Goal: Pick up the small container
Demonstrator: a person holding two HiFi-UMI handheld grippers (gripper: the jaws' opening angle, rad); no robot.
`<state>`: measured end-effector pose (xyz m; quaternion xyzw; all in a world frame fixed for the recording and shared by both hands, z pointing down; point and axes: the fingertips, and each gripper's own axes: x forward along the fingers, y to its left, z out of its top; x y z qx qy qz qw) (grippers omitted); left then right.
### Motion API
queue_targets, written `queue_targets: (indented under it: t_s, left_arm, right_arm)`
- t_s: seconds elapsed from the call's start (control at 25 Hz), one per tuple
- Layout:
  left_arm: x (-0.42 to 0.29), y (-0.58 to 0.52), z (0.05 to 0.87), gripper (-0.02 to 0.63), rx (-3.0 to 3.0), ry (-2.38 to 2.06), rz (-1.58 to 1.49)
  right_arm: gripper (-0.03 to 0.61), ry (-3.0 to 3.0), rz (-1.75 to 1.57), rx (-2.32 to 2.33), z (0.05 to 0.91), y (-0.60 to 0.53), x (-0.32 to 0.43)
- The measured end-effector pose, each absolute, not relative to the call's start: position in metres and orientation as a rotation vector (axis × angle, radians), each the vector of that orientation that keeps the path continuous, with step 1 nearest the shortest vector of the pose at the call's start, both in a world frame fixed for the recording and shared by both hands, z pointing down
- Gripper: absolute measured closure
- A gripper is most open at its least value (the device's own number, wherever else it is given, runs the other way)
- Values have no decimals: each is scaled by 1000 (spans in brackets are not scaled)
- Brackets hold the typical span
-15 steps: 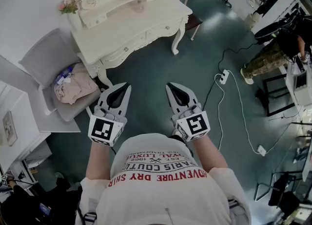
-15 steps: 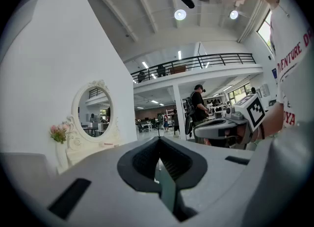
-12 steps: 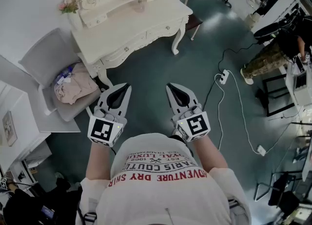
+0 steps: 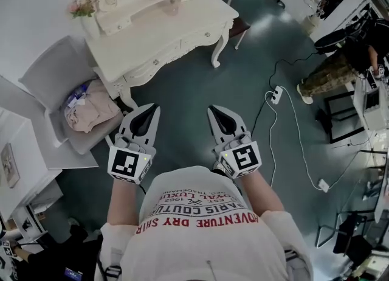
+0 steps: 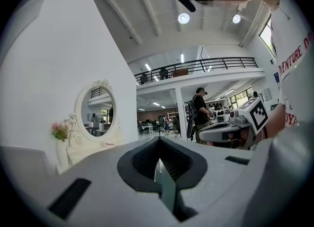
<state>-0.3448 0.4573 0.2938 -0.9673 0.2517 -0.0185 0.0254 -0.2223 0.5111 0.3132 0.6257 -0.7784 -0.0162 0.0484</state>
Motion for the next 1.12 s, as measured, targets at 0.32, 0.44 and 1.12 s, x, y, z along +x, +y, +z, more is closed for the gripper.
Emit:
queue_targets:
  t_s: [0.32, 0.44, 1.12]
  left_arm:
    - [-335, 440, 310, 606, -3026, 796, -94]
    - [-323, 422, 317, 606, -3023, 842, -107]
    - [-132, 251, 320, 606, -2907, 1247, -158]
  right_arm:
    - [580, -2363, 18, 1894, 329, 485, -212]
    - [580, -2375, 28, 1860, 337, 466, -196]
    - [580, -2623, 26, 1468, 344, 273, -10]
